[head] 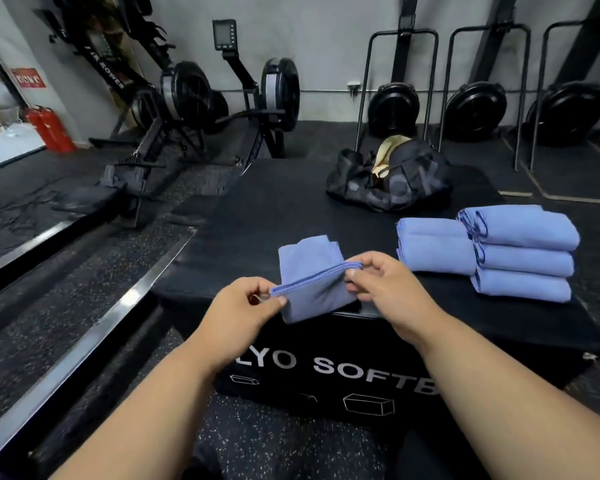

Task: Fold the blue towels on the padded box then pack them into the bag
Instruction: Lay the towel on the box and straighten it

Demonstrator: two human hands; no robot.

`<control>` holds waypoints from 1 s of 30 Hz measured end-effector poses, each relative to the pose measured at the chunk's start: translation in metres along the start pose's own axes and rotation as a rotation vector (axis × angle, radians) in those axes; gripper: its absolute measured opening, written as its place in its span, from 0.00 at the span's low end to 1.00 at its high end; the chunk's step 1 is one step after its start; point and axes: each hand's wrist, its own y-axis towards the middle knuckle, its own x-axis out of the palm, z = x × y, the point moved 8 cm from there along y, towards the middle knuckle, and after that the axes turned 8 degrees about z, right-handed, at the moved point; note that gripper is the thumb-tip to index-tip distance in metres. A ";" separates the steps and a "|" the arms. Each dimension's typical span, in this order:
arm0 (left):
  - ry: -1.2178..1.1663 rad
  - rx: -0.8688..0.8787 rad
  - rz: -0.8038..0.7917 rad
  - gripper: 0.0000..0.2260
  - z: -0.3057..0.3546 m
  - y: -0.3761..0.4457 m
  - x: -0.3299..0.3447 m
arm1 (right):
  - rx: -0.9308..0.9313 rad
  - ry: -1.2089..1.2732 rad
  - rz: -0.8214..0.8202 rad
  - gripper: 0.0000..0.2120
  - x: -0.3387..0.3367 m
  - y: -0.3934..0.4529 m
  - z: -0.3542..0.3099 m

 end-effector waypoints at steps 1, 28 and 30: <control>-0.015 -0.020 -0.006 0.03 0.005 -0.006 -0.004 | -0.022 -0.001 0.000 0.04 -0.004 -0.004 -0.005; -0.105 -0.046 0.110 0.10 0.149 -0.096 -0.046 | -0.288 0.000 -0.323 0.15 0.026 -0.115 -0.143; -0.293 -0.171 0.125 0.09 0.139 -0.101 -0.048 | -0.287 -0.016 -0.285 0.18 0.025 -0.124 -0.140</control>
